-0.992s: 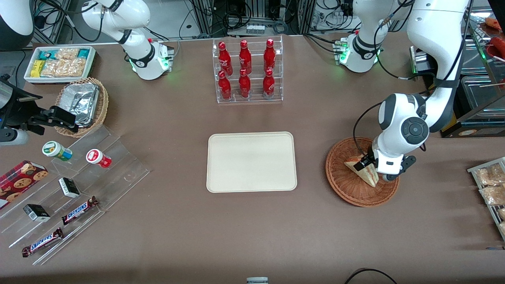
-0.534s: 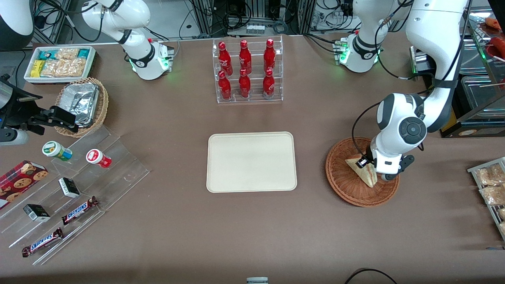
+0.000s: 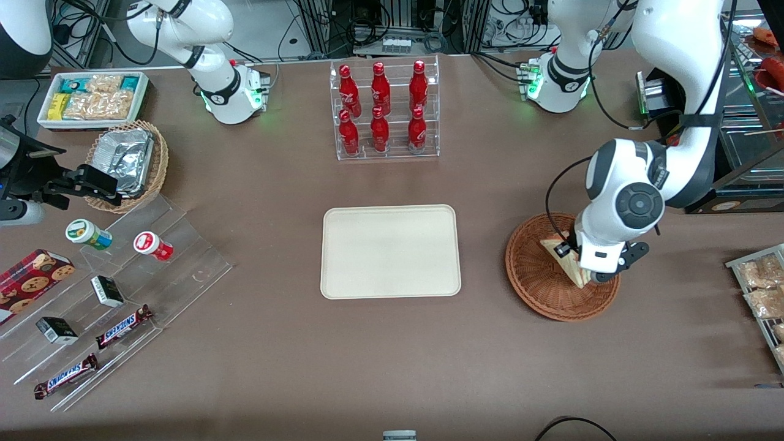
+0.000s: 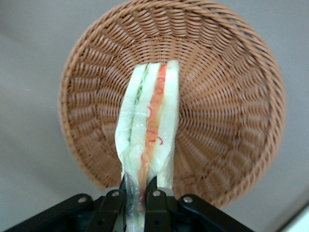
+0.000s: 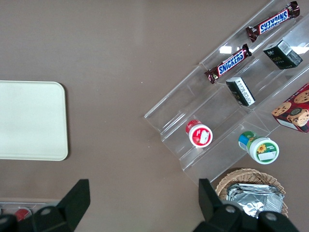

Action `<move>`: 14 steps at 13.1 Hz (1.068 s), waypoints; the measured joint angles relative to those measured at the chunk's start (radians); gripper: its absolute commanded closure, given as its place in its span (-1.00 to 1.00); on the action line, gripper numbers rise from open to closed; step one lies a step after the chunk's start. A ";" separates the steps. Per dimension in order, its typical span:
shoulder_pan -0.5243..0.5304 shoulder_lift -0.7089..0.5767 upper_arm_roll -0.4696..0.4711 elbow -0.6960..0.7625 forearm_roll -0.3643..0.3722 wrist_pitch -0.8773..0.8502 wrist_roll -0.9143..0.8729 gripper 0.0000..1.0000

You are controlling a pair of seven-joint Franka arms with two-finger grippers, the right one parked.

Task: Place sandwich from basket to tray
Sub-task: 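Lift the sandwich and carry it over the cream tray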

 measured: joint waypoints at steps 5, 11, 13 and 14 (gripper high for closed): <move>-0.164 -0.001 -0.004 0.114 0.012 -0.103 -0.006 0.95; -0.400 0.171 -0.006 0.293 0.013 -0.101 -0.079 0.95; -0.458 0.263 -0.006 0.376 0.014 -0.098 -0.105 0.95; -0.480 0.303 -0.006 0.415 0.014 -0.097 -0.108 0.95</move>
